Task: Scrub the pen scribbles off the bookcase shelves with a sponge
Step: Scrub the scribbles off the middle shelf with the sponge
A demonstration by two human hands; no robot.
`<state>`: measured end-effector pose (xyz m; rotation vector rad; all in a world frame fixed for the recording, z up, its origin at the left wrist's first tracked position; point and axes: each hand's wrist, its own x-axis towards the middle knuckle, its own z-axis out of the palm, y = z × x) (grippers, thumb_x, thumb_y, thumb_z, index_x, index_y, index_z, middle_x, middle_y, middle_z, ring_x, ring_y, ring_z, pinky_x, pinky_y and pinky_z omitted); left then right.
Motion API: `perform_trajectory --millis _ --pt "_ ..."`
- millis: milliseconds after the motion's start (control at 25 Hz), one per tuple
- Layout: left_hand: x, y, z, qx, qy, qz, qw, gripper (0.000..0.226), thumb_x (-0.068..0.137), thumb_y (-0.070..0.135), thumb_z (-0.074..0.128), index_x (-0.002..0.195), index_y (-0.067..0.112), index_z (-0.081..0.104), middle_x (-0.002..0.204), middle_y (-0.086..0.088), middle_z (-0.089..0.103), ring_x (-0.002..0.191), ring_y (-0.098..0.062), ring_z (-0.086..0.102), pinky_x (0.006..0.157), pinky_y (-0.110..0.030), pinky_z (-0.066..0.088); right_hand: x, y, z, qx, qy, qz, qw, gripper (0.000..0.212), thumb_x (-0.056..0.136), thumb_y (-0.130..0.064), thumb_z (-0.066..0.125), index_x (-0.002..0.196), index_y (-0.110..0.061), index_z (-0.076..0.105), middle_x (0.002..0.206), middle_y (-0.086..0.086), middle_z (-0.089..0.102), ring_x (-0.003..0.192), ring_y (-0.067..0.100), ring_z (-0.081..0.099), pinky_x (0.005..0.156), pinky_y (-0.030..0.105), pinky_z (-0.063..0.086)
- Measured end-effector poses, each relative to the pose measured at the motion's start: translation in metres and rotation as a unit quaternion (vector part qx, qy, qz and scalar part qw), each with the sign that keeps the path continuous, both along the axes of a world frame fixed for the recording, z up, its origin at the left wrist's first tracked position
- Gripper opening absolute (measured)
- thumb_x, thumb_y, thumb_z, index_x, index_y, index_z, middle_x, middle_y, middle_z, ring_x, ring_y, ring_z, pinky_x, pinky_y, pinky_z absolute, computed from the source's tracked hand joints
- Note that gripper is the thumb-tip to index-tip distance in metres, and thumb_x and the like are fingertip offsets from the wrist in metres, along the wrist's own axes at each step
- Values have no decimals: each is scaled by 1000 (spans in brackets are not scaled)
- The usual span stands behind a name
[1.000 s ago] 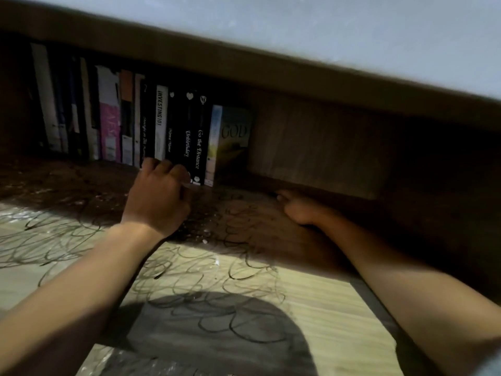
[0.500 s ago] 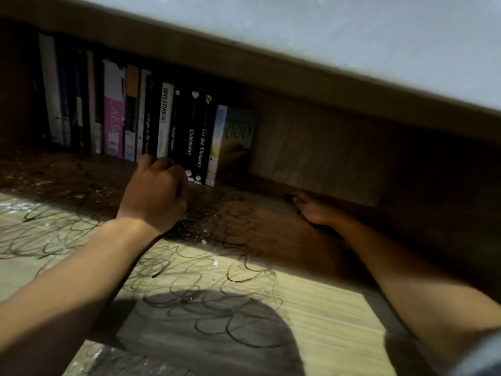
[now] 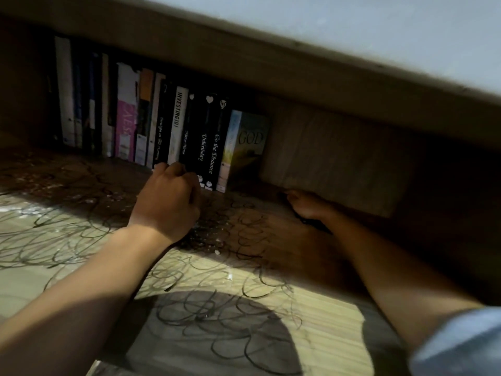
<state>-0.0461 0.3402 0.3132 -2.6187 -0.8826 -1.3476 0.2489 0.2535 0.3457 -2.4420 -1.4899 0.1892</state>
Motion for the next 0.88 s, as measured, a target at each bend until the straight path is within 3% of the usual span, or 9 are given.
perform_trajectory --millis 120,160,240,280,360,480,560,720,880 --pt "0 -2 1 -7 -14 -2 1000 22 72 14 48 76 5 68 81 -19 60 81 -41 53 68 -48 49 -40 19 -3 28 1 63 998 40 105 -22 28 142 -18 44 147 8 42 130 21 44 102 26 33" --pt "-1 -2 1 -9 -16 0 1000 20 73 13 50 77 5 68 81 -18 60 81 -41 53 68 -48 49 -44 20 -4 28 23 87 996 38 105 -22 30 140 -21 46 140 9 50 122 15 51 96 24 37" --pt "-1 -3 0 -5 -19 -3 1000 15 73 8 53 77 4 67 81 -19 60 80 -42 53 67 -48 49 -36 6 -5 15 75 113 991 34 105 -23 32 133 -29 49 102 9 65 81 4 65 70 19 49" --pt "0 -3 0 -1 -22 -6 1000 16 73 8 53 78 4 67 81 -19 60 80 -41 53 66 -48 49 -25 -2 -3 7 83 114 990 32 104 -24 33 129 -34 50 95 9 66 75 8 66 65 24 53" --pt "1 -5 1 1 -26 -10 1000 22 73 12 48 79 3 68 82 -20 61 80 -41 53 66 -47 49 -6 -8 2 -3 41 89 995 31 104 -26 35 127 -38 53 118 8 63 95 18 64 81 32 53" --pt "2 -7 2 2 -22 -10 1000 26 74 16 44 80 5 67 82 -18 61 80 -40 53 67 -46 49 -12 16 4 26 32 30 999 36 103 -21 36 133 -26 53 136 4 54 108 16 56 86 22 41" --pt "1 -7 3 1 -28 -7 1000 21 75 12 48 79 4 67 81 -19 61 79 -41 53 66 -46 48 -41 28 1 35 54 64 996 37 101 -18 38 134 -22 53 140 2 50 123 19 49 93 23 36" --pt "-1 -8 2 -1 -35 -1 999 14 74 5 55 79 2 67 81 -21 61 79 -43 54 66 -46 48 -45 13 -5 11 74 178 981 36 103 -12 37 135 -19 52 132 -7 50 123 9 46 92 11 34" --pt "2 -8 4 3 -24 -4 1000 22 74 15 47 78 4 66 78 -19 60 78 -41 53 65 -44 46 -12 9 4 18 41 66 997 35 103 -21 37 131 -31 54 139 -2 51 123 13 48 94 20 35"
